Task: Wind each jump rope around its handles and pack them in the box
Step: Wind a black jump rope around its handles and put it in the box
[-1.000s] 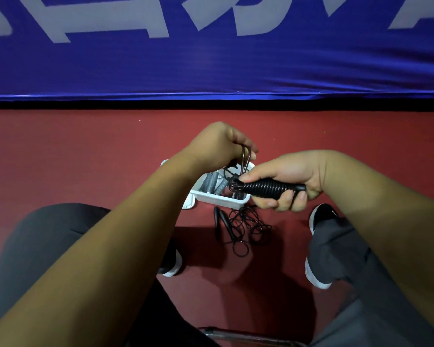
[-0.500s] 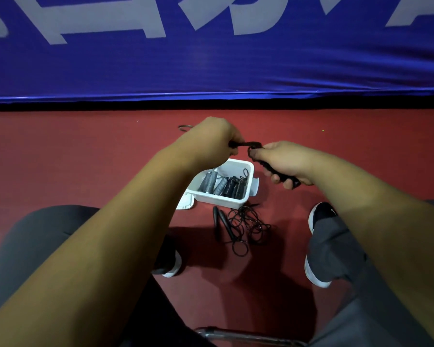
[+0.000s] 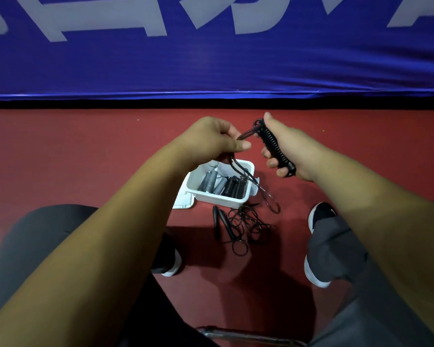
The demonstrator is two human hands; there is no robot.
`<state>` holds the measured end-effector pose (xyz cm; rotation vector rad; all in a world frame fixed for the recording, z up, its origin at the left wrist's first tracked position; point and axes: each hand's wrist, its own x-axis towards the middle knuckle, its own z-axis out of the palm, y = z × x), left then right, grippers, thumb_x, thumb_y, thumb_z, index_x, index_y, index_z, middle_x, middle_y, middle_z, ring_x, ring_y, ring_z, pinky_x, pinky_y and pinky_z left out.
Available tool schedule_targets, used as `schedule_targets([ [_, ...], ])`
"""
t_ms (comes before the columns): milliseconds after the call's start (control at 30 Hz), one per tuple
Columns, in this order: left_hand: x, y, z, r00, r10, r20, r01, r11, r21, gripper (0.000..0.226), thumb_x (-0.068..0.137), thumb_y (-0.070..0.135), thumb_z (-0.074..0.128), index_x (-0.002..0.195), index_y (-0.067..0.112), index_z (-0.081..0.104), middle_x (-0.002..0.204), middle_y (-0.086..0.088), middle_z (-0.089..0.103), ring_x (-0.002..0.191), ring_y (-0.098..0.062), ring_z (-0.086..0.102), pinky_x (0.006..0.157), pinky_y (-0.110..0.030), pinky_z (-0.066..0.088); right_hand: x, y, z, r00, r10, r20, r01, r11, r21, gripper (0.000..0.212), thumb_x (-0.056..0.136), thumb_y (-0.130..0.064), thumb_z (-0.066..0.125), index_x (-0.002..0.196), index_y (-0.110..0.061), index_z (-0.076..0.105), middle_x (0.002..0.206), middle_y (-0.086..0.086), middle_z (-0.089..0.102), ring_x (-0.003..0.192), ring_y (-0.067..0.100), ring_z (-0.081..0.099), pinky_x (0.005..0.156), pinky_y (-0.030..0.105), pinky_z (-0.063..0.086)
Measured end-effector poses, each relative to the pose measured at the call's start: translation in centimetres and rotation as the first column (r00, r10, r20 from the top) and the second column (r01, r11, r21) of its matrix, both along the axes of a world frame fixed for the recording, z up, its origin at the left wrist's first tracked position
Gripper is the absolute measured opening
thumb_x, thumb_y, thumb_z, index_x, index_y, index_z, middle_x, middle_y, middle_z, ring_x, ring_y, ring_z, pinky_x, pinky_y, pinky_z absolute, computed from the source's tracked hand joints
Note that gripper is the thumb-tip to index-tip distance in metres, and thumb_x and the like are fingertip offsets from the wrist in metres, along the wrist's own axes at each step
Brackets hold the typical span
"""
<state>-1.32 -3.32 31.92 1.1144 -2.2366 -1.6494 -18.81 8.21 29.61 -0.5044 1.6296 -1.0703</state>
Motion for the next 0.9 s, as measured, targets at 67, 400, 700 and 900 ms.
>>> schedule_targets([
  [67,0.2,-0.1,0.1,0.999,-0.020,-0.035,0.022,0.999,0.048,0.030,0.080,0.024,0.090,0.095,0.005,0.071,0.070,-0.005,0.064,0.071,-0.024,0.064,0.075,-0.035,0.059,-0.1,0.1,0.0,1.000,-0.012,-0.015,0.012,1.000,-0.017,0.057,0.096,-0.078,0.051,0.114,-0.027,0.072,0.074,0.001,0.057,0.050,0.012,0.045,0.049,0.020,0.030],
  [400,-0.6,1.9,0.2,0.999,-0.019,-0.047,0.037,0.909,0.416,0.023,0.112,0.028,0.047,0.106,0.008,0.057,0.059,0.001,0.043,0.039,-0.006,0.031,0.035,-0.017,0.030,0.2,0.1,0.2,0.995,-0.071,-0.070,0.062,0.991,-0.119,0.050,0.096,-0.068,0.063,0.116,-0.023,0.070,0.072,0.003,0.054,0.048,0.014,0.042,0.052,0.021,0.024],
  [700,-1.2,1.4,0.8,0.954,0.216,-0.209,-0.068,0.833,0.549,0.035,0.112,0.031,0.033,0.095,0.012,0.058,0.053,0.006,0.024,0.043,-0.009,0.014,0.036,-0.021,0.011,-0.1,-0.1,0.6,0.988,-0.107,-0.111,0.089,0.984,-0.156,0.045,0.092,-0.069,0.067,0.107,-0.027,0.072,0.071,0.001,0.056,0.047,0.012,0.045,0.049,0.021,0.028],
  [900,-0.8,1.5,-0.3,0.977,0.110,-0.182,0.002,0.851,0.525,0.017,0.109,0.009,0.040,0.100,0.016,0.051,0.072,0.001,0.054,0.058,-0.010,0.040,0.046,-0.021,0.029,-0.2,0.0,0.6,0.985,-0.099,-0.141,0.080,0.987,-0.137,0.043,0.093,-0.068,0.067,0.105,-0.026,0.071,0.069,0.001,0.055,0.048,0.014,0.045,0.048,0.021,0.028],
])
